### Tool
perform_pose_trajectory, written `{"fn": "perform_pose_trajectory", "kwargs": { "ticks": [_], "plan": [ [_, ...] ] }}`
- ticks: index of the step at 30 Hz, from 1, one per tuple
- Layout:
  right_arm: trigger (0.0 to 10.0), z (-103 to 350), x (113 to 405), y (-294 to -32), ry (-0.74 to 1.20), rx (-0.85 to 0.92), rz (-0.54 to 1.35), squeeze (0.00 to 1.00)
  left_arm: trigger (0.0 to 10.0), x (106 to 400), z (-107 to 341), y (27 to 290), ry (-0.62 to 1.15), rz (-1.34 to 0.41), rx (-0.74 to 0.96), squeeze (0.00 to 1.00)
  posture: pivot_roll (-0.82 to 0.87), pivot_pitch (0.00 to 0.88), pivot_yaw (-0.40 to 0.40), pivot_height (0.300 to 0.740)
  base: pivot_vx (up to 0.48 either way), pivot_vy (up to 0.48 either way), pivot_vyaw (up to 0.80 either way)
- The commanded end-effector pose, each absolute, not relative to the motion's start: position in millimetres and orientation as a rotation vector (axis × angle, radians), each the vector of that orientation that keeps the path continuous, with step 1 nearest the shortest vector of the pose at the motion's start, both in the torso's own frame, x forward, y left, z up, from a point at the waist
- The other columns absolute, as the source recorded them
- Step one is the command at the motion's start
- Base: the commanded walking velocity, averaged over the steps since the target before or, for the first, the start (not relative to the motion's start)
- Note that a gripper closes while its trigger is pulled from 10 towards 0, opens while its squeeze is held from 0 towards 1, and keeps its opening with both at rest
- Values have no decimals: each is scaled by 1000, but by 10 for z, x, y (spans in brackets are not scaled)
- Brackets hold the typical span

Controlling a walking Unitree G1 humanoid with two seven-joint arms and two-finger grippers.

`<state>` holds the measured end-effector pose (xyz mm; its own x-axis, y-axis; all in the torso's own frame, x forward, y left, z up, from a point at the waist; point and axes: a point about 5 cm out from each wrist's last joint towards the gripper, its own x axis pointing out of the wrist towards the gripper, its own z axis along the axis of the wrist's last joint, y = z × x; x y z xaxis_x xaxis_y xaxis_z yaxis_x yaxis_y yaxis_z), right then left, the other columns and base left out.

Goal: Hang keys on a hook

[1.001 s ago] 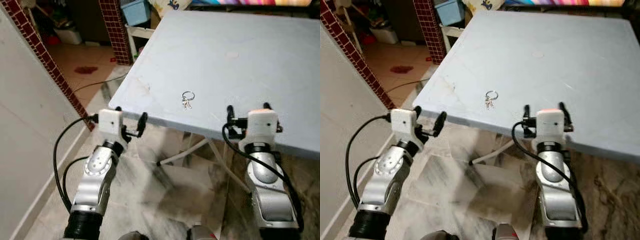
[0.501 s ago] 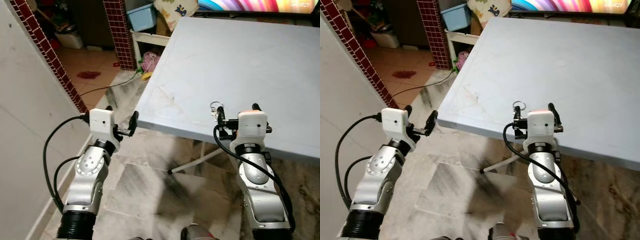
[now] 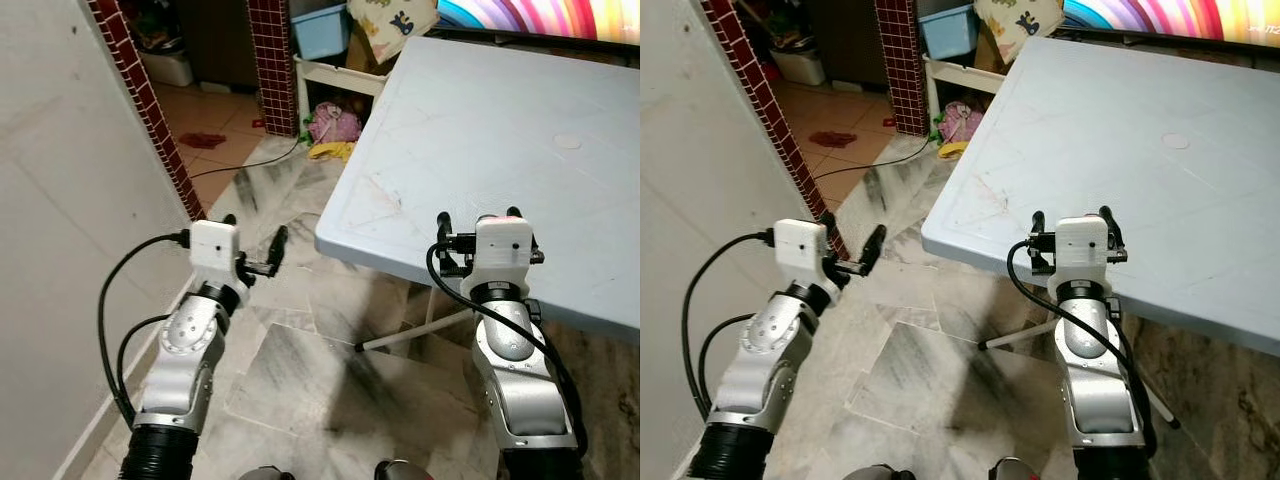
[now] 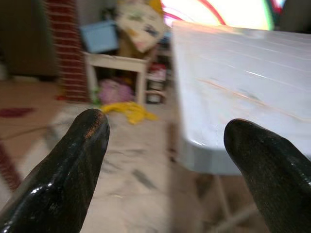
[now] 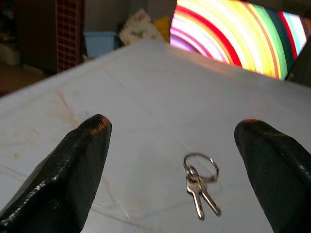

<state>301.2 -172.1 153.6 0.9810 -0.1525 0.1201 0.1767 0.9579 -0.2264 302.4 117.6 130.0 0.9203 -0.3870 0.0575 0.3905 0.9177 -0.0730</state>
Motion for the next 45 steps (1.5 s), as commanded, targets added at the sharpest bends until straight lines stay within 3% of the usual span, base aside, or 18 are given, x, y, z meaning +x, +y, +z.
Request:
{"fn": "perform_pose_trajectory", "kwargs": {
  "ticks": [1,10,30,38,45],
  "plan": [
    [10000,1536,3065,-1766,-73,-250,-201,0,10000,2944,1276,1061,-17,-511,-116,0,-102,173,69,740,0,0,0],
    [10000,1540,3091,-1844,-52,-226,-261,0,10000,2864,1299,868,-9,-660,-83,0,-107,208,94,740,0,0,-49],
    [10000,1538,3142,-1823,-45,-219,-248,0,10000,2905,1428,848,-31,-692,-146,0,-104,214,85,740,0,0,-768],
    [10000,1575,3246,-1739,-59,-220,-199,0,10000,2926,1472,905,-30,-706,-172,0,-92,230,83,740,0,0,0],
    [10000,1577,3330,-1696,-53,-209,-180,0,10000,2892,1535,939,13,-830,-152,0,-73,241,87,740,0,0,0]
  ]
}}
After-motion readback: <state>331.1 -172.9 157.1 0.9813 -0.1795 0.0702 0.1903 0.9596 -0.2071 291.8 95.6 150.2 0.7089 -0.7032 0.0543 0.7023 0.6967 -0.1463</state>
